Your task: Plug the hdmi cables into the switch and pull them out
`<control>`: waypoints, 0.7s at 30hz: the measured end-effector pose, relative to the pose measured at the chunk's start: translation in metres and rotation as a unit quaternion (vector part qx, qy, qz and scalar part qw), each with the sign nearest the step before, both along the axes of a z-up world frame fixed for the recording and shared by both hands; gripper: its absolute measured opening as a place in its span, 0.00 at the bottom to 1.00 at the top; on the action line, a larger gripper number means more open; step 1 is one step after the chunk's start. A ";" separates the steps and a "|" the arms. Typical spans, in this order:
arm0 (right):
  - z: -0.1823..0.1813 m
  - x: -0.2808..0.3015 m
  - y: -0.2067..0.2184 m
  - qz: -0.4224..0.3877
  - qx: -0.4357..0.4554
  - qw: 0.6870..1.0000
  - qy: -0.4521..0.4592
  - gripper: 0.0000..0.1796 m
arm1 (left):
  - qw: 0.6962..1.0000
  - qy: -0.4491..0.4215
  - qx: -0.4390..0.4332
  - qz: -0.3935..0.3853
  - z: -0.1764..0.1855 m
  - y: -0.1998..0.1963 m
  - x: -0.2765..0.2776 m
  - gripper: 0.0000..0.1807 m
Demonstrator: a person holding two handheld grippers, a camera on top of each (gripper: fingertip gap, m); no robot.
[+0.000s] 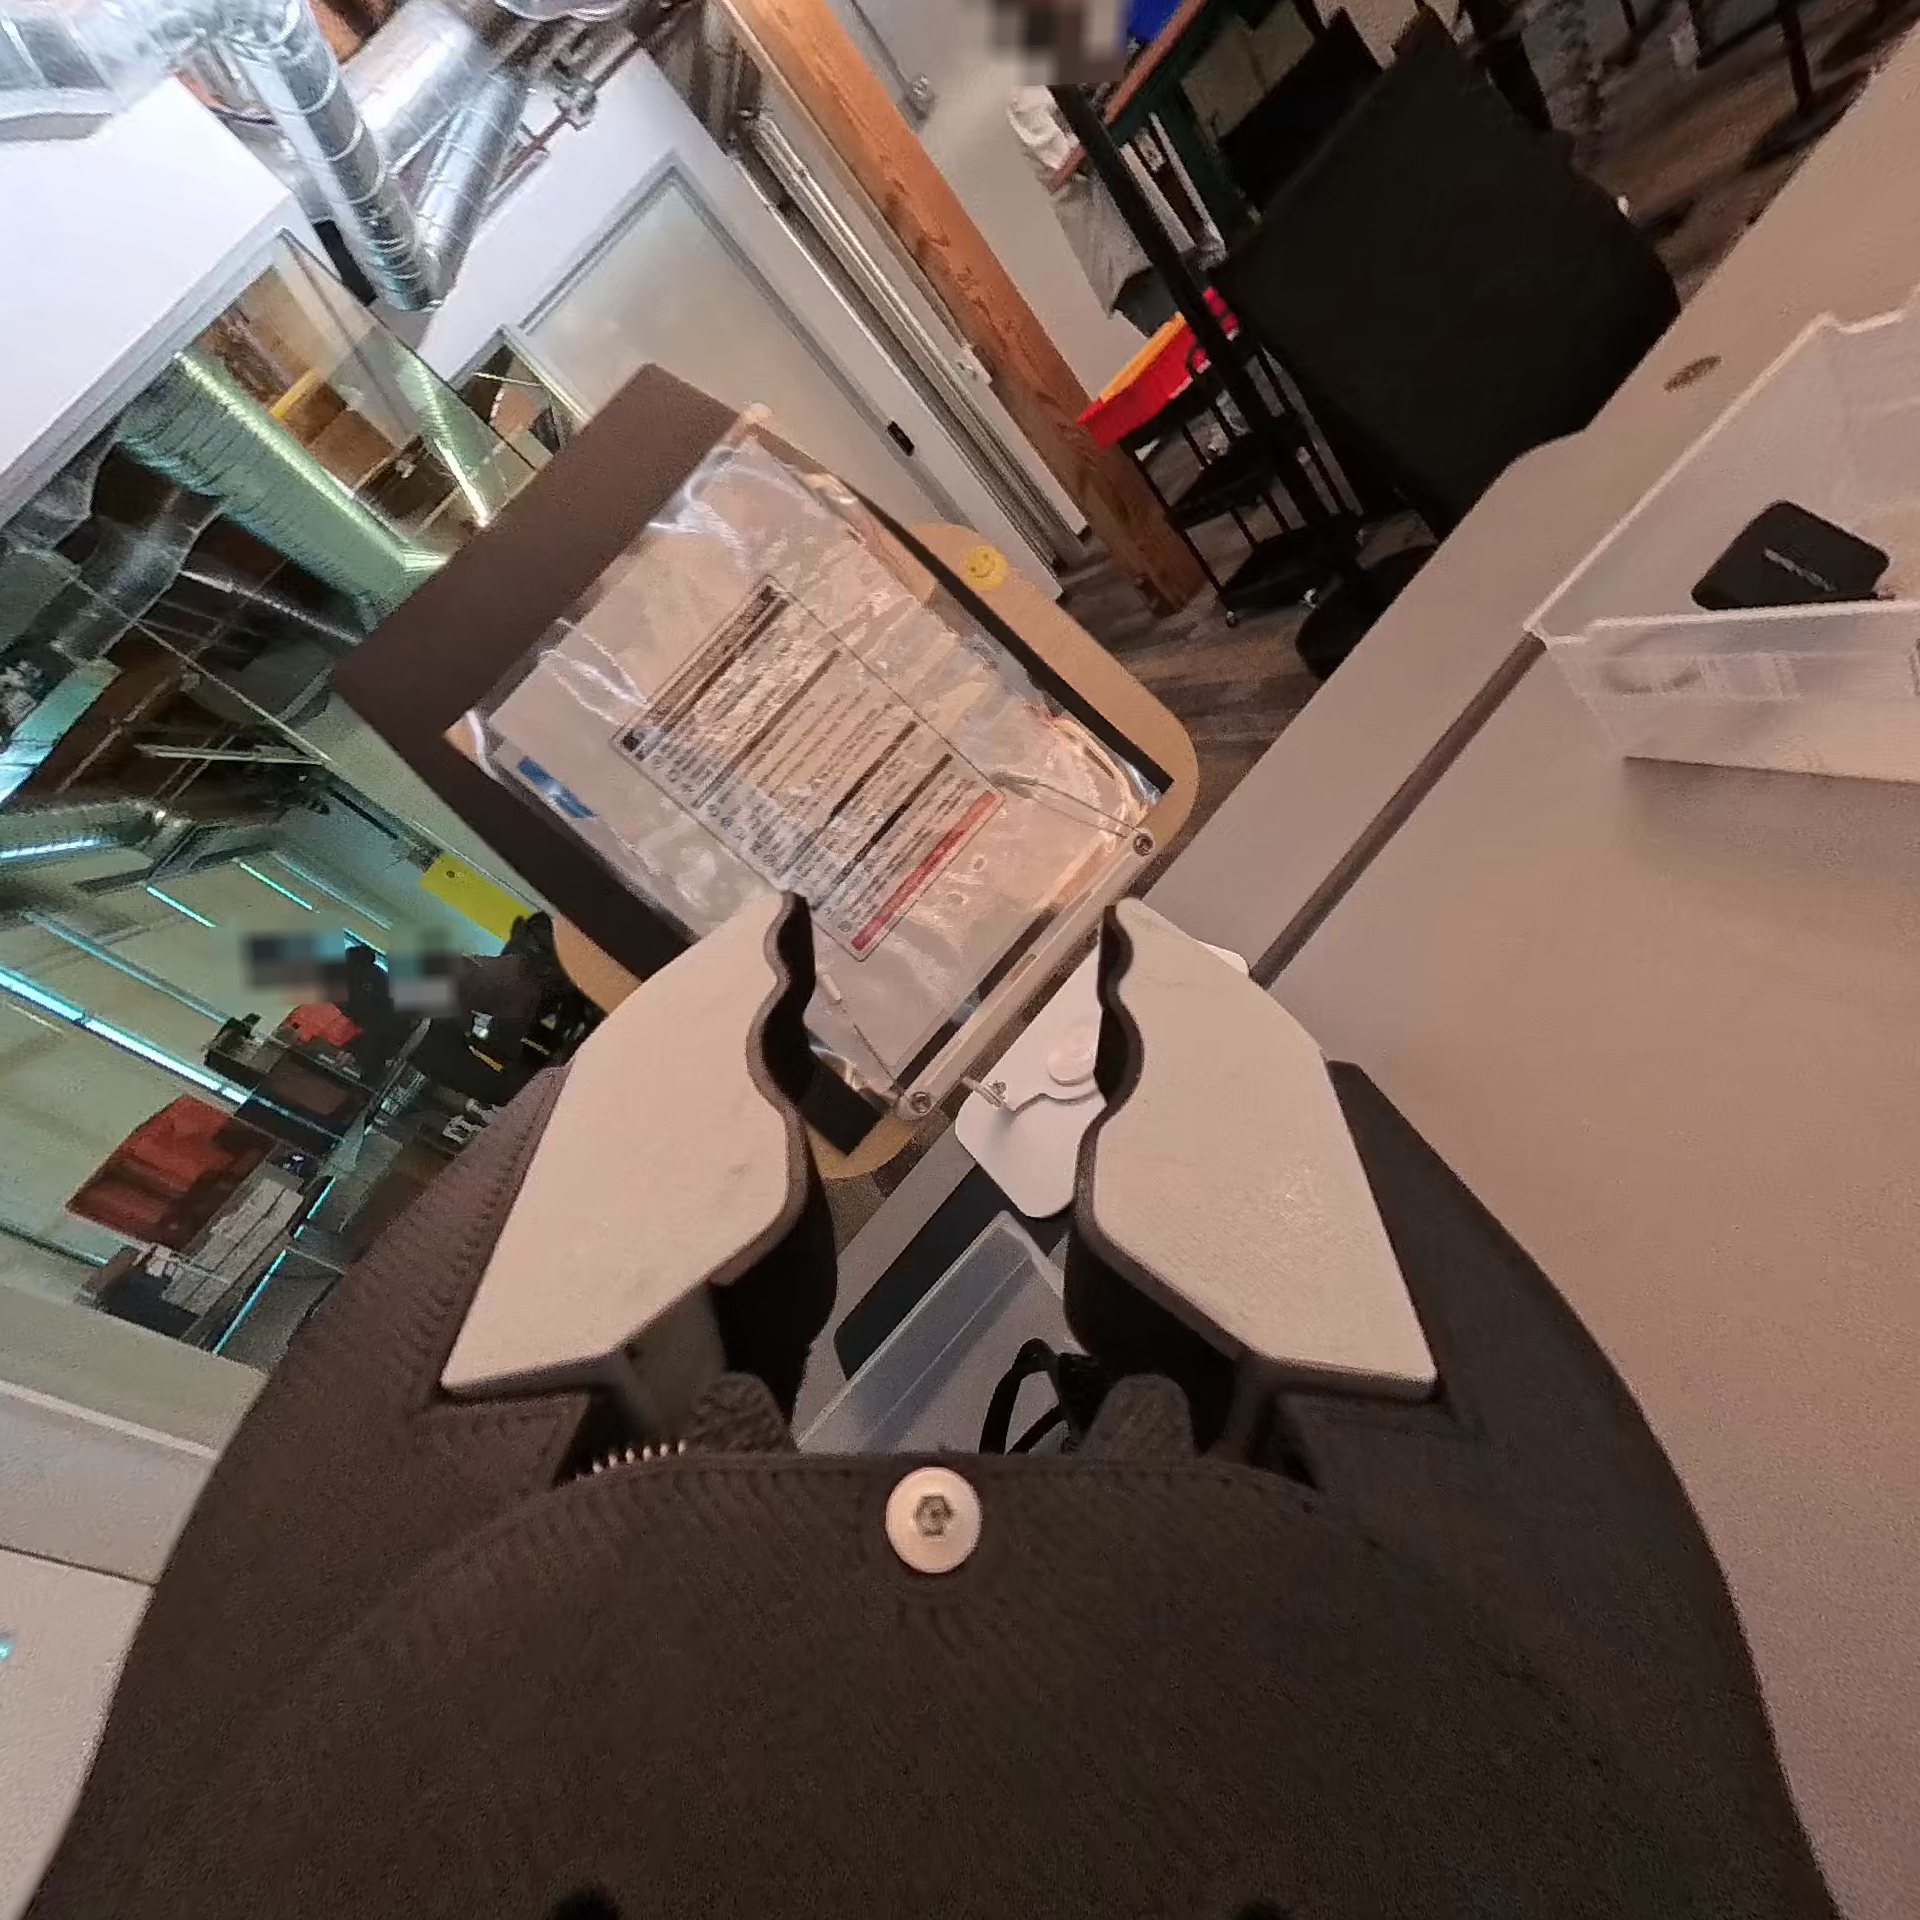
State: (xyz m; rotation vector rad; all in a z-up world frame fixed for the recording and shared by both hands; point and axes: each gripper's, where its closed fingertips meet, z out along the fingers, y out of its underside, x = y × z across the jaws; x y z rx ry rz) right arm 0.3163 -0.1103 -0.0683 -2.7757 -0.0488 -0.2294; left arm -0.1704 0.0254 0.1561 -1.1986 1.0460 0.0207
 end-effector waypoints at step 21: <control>-0.015 0.034 0.014 -0.166 0.075 0.973 0.139 0.03 | 0.946 -0.006 -0.225 0.235 -0.073 0.037 -0.167 0.26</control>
